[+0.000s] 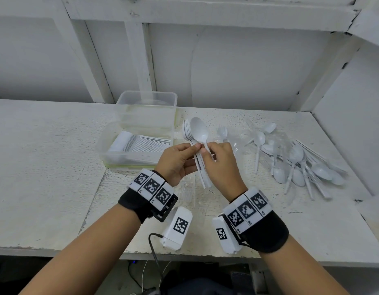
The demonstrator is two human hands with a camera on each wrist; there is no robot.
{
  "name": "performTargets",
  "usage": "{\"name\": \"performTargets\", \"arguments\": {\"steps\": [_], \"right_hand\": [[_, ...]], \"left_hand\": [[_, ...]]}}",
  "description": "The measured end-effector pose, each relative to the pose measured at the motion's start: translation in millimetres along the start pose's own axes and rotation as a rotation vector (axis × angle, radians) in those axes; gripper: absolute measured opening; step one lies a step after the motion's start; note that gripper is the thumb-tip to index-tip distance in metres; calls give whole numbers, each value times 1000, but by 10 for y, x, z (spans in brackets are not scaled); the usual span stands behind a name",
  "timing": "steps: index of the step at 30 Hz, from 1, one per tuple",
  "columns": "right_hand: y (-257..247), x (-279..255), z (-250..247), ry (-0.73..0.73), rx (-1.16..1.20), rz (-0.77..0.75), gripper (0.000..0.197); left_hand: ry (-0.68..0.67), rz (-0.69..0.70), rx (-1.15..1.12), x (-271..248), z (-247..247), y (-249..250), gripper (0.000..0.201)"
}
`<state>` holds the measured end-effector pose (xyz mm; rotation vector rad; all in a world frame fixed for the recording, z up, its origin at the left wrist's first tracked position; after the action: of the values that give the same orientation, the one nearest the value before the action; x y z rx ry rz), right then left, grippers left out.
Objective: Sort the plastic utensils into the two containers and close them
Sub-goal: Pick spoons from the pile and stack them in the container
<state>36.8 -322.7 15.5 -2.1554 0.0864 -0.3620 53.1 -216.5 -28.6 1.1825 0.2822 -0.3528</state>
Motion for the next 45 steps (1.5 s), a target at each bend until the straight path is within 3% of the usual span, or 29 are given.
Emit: {"name": "performTargets", "arguments": {"steps": [7,10,16,22,29,34,39,43,45], "right_hand": [[-51,33,-82,-34,-3,36,42],[-34,37,-91,-10,70,52,35],[-68,76,-72,22,-49,-51,23],[-133,86,-68,11,-51,-49,30],[-73,124,24,-76,146,21,33],[-102,157,28,-143,100,-76,30],[-306,314,-194,-30,40,-225,17],[-558,209,142,-286,-371,-582,54],[-547,81,375,-443,-531,-696,58]], "left_hand": [[10,-24,-8,15,-17,-6,7],[11,-22,-17,17,-15,-21,8],[-2,18,-14,6,41,-1,21],[20,52,32,16,7,28,12],[-9,83,96,31,-42,93,16],[-14,101,189,-12,-106,177,13],[-80,209,578,-80,-135,258,19],[-101,209,812,-120,-208,300,29],[-106,215,873,-116,-266,349,24]]}}
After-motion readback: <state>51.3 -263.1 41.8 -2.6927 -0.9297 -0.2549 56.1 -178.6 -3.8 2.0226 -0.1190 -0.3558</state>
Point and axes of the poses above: each hand's wrist, its own x-axis towards the middle knuckle, its own z-axis out of the palm, y = z × x, the point moved 10 cm from there along x, towards the middle knuckle, and after that the axes turned 7 degrees about y, right-handed, at the moved point
